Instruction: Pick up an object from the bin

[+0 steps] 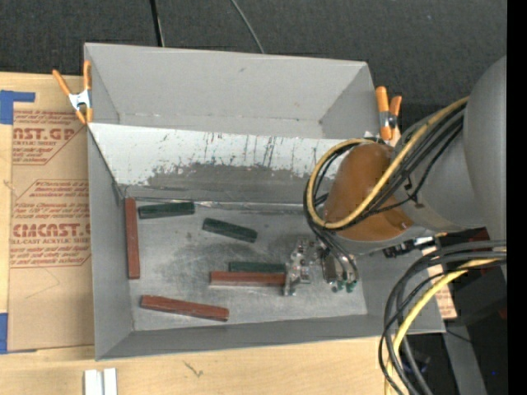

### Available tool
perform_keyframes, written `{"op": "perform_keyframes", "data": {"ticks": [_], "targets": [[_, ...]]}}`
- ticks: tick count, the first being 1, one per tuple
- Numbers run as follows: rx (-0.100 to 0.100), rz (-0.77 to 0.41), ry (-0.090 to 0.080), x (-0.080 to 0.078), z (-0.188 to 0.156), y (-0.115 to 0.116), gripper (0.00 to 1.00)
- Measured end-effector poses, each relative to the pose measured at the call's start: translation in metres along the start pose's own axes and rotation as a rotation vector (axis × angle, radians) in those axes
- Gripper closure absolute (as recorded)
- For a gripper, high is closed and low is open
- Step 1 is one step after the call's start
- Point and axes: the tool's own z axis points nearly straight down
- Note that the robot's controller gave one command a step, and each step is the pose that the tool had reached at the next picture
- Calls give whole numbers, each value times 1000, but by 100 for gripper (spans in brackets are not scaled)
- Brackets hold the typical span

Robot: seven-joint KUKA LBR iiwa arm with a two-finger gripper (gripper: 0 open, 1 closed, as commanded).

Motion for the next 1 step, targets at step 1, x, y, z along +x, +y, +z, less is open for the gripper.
{"op": "perform_keyframes", "data": {"ticks": [1], "targets": [[0, -1, 3, 1, -2, 0, 100]]}}
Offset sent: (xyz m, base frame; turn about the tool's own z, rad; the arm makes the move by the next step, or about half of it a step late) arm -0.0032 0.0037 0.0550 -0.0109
